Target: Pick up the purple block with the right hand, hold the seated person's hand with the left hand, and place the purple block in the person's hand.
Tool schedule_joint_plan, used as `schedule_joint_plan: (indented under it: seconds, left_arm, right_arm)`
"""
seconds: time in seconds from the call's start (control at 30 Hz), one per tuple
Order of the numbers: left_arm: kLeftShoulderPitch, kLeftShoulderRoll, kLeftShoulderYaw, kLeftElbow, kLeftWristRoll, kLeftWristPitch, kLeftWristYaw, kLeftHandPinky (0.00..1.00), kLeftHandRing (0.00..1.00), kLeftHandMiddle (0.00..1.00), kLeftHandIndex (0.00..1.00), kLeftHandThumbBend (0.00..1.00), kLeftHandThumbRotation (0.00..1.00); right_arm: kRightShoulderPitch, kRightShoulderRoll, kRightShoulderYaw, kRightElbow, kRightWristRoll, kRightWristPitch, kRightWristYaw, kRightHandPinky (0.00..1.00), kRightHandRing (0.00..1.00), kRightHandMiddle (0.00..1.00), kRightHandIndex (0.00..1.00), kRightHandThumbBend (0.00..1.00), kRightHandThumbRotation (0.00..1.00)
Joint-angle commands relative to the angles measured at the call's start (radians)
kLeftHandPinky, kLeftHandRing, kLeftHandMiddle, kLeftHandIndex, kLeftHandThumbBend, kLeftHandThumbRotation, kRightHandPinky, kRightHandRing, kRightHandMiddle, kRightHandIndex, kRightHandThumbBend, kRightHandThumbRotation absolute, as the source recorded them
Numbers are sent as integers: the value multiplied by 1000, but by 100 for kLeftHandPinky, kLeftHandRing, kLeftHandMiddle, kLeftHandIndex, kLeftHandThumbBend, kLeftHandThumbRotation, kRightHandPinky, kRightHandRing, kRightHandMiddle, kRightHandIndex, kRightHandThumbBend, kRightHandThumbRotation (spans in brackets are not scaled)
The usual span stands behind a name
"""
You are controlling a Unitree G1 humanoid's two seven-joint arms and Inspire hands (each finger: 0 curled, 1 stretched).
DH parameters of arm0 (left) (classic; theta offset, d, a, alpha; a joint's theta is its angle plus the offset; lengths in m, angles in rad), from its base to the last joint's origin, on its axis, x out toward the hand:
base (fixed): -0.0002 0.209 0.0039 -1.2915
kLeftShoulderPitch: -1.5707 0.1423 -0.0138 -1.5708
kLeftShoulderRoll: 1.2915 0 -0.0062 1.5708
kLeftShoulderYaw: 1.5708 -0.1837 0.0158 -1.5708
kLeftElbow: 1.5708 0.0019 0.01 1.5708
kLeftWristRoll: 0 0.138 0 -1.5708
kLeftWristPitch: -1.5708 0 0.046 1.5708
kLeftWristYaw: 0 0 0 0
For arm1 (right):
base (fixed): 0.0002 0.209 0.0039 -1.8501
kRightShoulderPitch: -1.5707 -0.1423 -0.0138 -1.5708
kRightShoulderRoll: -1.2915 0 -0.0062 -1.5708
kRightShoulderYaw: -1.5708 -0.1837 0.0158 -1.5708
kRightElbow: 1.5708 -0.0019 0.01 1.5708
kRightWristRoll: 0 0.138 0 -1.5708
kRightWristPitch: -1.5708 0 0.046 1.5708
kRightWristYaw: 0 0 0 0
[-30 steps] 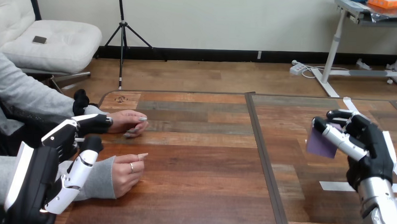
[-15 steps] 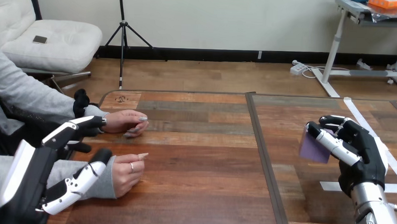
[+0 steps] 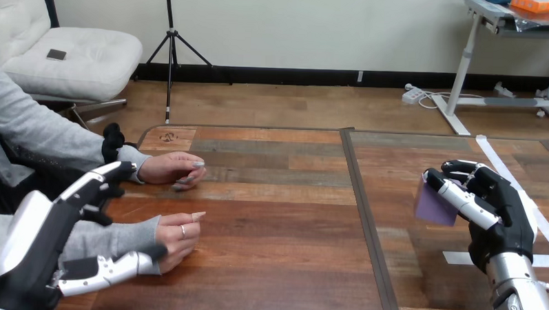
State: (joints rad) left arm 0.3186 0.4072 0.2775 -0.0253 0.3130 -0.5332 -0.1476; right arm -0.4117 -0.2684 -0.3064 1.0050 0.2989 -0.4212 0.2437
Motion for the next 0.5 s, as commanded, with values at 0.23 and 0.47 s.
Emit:
schedule_joint_plan:
  seconds: [0.23,0.47]
  left_arm:
    - [-61,120,-28,-67,101,41,-46,65,83,89,91,100,44]
    - [-79,161,-44,-78,148,82,-71,73,86,90,91,100,38]
  right_arm:
    - [-45,3,-15,-67,6,5,7,34,39,45,46,79,0]
    - [-46,1,-14,-66,-2,9,2,35,39,45,46,80,0]
